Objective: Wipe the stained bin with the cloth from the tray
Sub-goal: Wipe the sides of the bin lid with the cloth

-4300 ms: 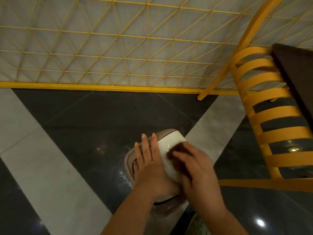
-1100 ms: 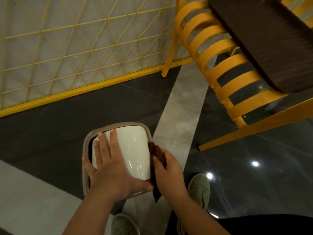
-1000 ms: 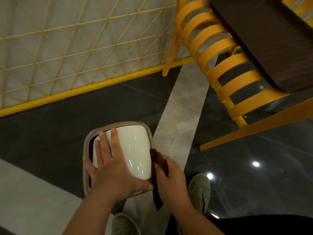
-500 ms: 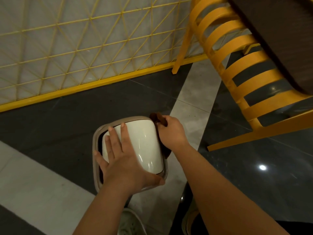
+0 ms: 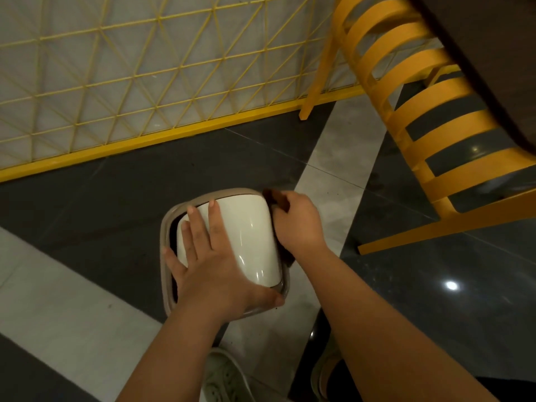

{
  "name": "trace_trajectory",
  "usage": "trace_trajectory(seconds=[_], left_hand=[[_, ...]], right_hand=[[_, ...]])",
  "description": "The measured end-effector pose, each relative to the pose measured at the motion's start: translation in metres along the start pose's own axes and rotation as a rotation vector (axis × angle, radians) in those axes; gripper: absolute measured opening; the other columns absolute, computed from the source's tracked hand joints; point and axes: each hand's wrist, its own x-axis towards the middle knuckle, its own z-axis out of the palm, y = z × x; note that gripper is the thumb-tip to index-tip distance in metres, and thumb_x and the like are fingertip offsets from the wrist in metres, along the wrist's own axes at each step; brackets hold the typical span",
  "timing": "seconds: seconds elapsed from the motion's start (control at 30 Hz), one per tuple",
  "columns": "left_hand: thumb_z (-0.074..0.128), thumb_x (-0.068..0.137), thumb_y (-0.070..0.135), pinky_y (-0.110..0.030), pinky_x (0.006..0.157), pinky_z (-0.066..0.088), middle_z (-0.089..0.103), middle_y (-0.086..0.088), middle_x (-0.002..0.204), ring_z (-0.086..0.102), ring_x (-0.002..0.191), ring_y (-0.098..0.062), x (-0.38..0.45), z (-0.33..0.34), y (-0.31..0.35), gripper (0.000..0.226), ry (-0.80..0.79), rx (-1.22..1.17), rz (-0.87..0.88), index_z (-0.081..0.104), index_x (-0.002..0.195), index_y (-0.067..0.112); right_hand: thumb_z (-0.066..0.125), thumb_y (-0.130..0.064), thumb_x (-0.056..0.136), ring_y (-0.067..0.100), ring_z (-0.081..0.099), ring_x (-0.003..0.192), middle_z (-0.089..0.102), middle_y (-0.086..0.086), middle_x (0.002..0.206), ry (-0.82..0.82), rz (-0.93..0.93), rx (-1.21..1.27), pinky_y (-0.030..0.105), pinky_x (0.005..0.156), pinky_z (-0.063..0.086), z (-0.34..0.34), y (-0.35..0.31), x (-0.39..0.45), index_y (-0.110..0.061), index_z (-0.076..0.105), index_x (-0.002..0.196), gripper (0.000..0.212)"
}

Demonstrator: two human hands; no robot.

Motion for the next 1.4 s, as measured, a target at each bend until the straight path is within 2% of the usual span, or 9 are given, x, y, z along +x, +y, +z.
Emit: trace_trajectory(seconds=[0.27,0.4,0.5,0.73,0.97,1.1,1.27,1.33,1.4], left_hand=[[0.073,0.037,0.082,-0.057,0.116,-0.011,-0.042,-0.006,0.15,-0.028,0.145,-0.029,0.006,-0.001,0.006,0.165,0.018,-0.045,-0.04,-0.05,0.132,0.025],[0.077,0.038,0.078,-0.058,0.115,-0.012,-0.047,-0.004,0.148,-0.033,0.143,-0.027,0.006,-0.005,0.003,0.166,-0.029,-0.06,-0.02,-0.054,0.127,0.027],[0.079,0.039,0.074,-0.056,0.115,-0.014,-0.048,-0.002,0.148,-0.035,0.142,-0.025,0.005,-0.008,-0.001,0.166,-0.064,-0.087,0.007,-0.054,0.126,0.03],[0.086,0.041,0.063,-0.056,0.116,-0.013,-0.056,-0.005,0.14,-0.041,0.138,-0.028,0.006,-0.014,-0.001,0.169,-0.141,-0.065,0.034,-0.06,0.119,0.031],[0.084,0.043,0.067,-0.056,0.117,-0.011,-0.053,-0.003,0.141,-0.036,0.141,-0.03,0.004,-0.01,-0.001,0.167,-0.087,-0.063,0.043,-0.063,0.113,0.031],[0.083,0.045,0.066,-0.054,0.115,-0.015,-0.051,-0.002,0.144,-0.036,0.141,-0.027,0.004,-0.01,-0.003,0.163,-0.083,-0.08,0.046,-0.057,0.122,0.032],[0.08,0.054,0.06,-0.055,0.116,-0.014,-0.052,-0.005,0.144,-0.036,0.141,-0.027,0.007,-0.009,-0.002,0.155,-0.084,-0.064,0.033,-0.054,0.127,0.031],[0.081,0.046,0.065,-0.055,0.116,-0.013,-0.051,-0.005,0.145,-0.036,0.142,-0.027,0.006,-0.009,-0.001,0.161,-0.072,-0.069,0.028,-0.054,0.127,0.03],[0.079,0.041,0.072,-0.056,0.116,-0.012,-0.05,-0.005,0.145,-0.034,0.143,-0.029,0.005,-0.008,0.0,0.164,-0.048,-0.069,0.033,-0.056,0.125,0.03]], right_hand=[[0.051,-0.03,0.097,0.006,0.056,0.097,0.059,-0.008,0.111,0.031,0.052,0.206,0.03,0.092,0.05,0.001,0.019,-0.041,-0.026,0.059,0.118,0.023],[0.055,-0.019,0.095,-0.006,0.054,0.1,0.056,-0.018,0.109,0.067,0.05,0.364,0.009,0.084,0.043,0.0,0.038,-0.101,-0.029,0.059,0.12,0.027],[0.058,-0.01,0.093,-0.009,0.052,0.103,0.058,-0.016,0.111,0.102,-0.073,0.405,0.003,0.085,0.04,-0.002,0.035,-0.115,-0.032,0.061,0.115,0.031],[0.057,-0.013,0.092,0.005,0.045,0.124,0.054,-0.014,0.129,0.05,-0.495,0.185,0.018,0.105,0.035,-0.004,-0.004,-0.066,-0.035,0.059,0.124,0.038],[0.055,-0.019,0.096,-0.001,0.055,0.108,0.057,-0.02,0.113,0.063,0.007,0.443,0.031,0.101,0.047,0.006,0.036,-0.08,-0.048,0.054,0.104,0.03],[0.059,-0.012,0.089,0.0,0.053,0.115,0.058,-0.015,0.121,0.18,-0.281,0.371,0.018,0.099,0.043,0.006,0.038,-0.126,-0.043,0.06,0.11,0.038],[0.055,-0.012,0.084,-0.001,0.042,0.121,0.055,-0.012,0.127,0.136,-0.573,0.119,0.009,0.103,0.028,0.001,0.014,-0.092,-0.033,0.062,0.119,0.041],[0.054,-0.016,0.091,-0.002,0.046,0.118,0.056,-0.015,0.122,0.129,-0.467,0.217,0.012,0.103,0.033,0.001,0.008,-0.07,-0.037,0.062,0.115,0.033],[0.055,-0.02,0.095,0.001,0.053,0.112,0.057,-0.021,0.112,0.094,-0.178,0.429,0.021,0.1,0.042,0.002,0.011,-0.058,-0.047,0.055,0.105,0.029]])
